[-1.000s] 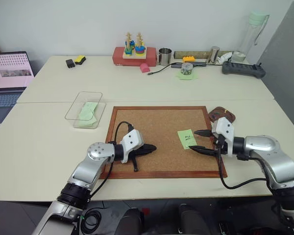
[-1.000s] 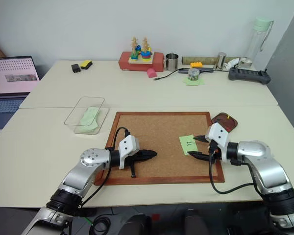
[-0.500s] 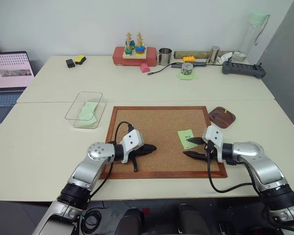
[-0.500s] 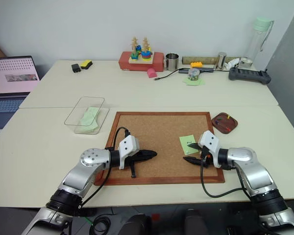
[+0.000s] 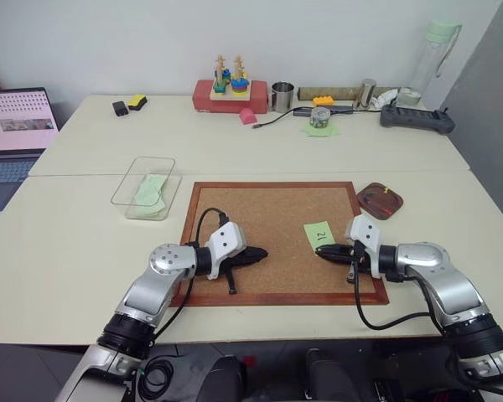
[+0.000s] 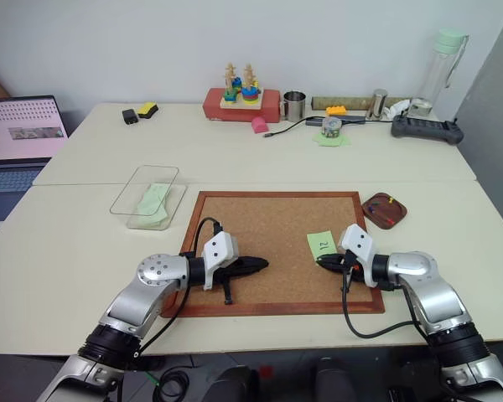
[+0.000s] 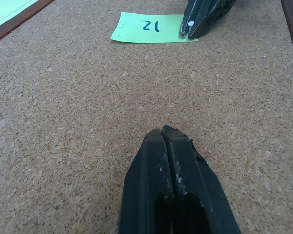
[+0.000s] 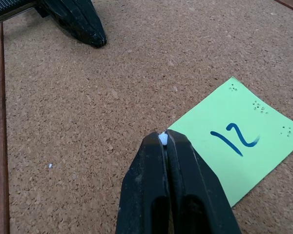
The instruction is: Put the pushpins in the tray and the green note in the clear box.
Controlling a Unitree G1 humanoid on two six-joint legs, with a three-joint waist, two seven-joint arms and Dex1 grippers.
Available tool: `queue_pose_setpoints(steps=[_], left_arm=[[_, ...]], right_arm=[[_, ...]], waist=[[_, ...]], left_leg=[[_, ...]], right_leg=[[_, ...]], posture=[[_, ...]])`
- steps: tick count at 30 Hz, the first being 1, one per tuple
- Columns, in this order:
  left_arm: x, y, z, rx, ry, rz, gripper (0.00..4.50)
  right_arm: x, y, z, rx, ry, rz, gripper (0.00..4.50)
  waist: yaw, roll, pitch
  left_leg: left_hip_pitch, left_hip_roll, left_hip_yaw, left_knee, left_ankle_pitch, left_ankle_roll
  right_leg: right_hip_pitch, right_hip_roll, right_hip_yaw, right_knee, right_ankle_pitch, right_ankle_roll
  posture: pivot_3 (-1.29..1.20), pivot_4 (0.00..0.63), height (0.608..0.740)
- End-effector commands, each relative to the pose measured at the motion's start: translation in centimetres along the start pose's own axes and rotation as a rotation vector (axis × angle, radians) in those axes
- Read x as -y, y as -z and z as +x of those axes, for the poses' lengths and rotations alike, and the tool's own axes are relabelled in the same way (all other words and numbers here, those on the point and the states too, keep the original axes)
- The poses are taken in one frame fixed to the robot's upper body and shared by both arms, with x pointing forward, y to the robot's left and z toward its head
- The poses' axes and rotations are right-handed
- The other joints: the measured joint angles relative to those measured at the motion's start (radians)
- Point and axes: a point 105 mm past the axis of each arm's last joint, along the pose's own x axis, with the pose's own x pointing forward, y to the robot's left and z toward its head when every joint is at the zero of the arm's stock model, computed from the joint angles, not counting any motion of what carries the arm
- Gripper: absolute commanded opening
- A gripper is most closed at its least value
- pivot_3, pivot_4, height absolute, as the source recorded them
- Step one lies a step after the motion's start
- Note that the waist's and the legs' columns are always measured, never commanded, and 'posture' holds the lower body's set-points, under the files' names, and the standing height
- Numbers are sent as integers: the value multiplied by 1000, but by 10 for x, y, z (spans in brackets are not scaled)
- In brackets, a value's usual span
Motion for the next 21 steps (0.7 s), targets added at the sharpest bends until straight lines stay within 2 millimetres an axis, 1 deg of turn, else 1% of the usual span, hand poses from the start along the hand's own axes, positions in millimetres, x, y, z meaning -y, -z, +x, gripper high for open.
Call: queue_pose_setpoints(steps=[1,5,7,8,10,12,16,18,19,21], left_arm=[[1,25,-7,-96,-27,-54,0],[-8,22,-8,-80,-77,-83,0],[-13,17,-9,-57,-100,-98,0],[-15,14,-9,-42,-112,-108,0],[-24,-1,-11,37,-160,-159,0],[-30,-9,-12,87,-192,-215,0],[-31,-20,-15,144,-182,-318,0],[-26,-28,-18,198,-132,-413,375],[-21,-31,-19,217,-105,-456,452],[-14,-36,-20,248,-69,-533,787]], right_arm=[[2,-25,-8,64,-13,-52,35],[1,-40,-13,88,-21,-104,35],[0,-46,-15,92,-22,-137,35],[0,-48,-16,92,-19,-158,35],[1,-51,-16,83,-7,-213,35],[1,-52,-15,82,0,-244,35],[1,-53,-12,80,11,-305,35],[2,-54,-11,78,22,-348,0],[3,-55,-11,79,31,-373,0],[5,-58,-10,87,49,-430,0]], waist=[[0,0,0],[0,0,0],[0,0,0],[0,0,0],[0,0,0],[0,-1,1],[1,-1,1],[1,-1,1],[1,-2,1],[1,-2,1]], left_leg=[[0,0,0,0,0,0],[-1,0,0,0,0,0],[-1,0,0,0,0,0],[-1,0,0,0,0,0],[-1,0,-1,0,0,0],[-1,0,-1,1,0,0],[-2,0,-1,0,0,0],[-3,0,-1,0,0,0],[-4,0,-2,0,0,0],[-4,0,-2,0,0,0]], right_leg=[[0,0,0,0,0,0],[-1,0,0,0,0,-1],[-1,0,0,0,1,-1],[-1,0,0,0,0,0],[0,0,0,0,0,0],[0,0,-1,0,0,0],[-1,0,-1,0,0,0],[-2,-1,-1,0,2,-3],[-2,-1,-1,-1,3,-3],[-2,-1,-1,-1,3,-3]], posture=[[0,150,740],[0,150,740],[0,150,740],[0,150,740],[0,150,740],[0,150,740],[0,150,740],[0,150,740],[0,150,740],[0,150,740]])
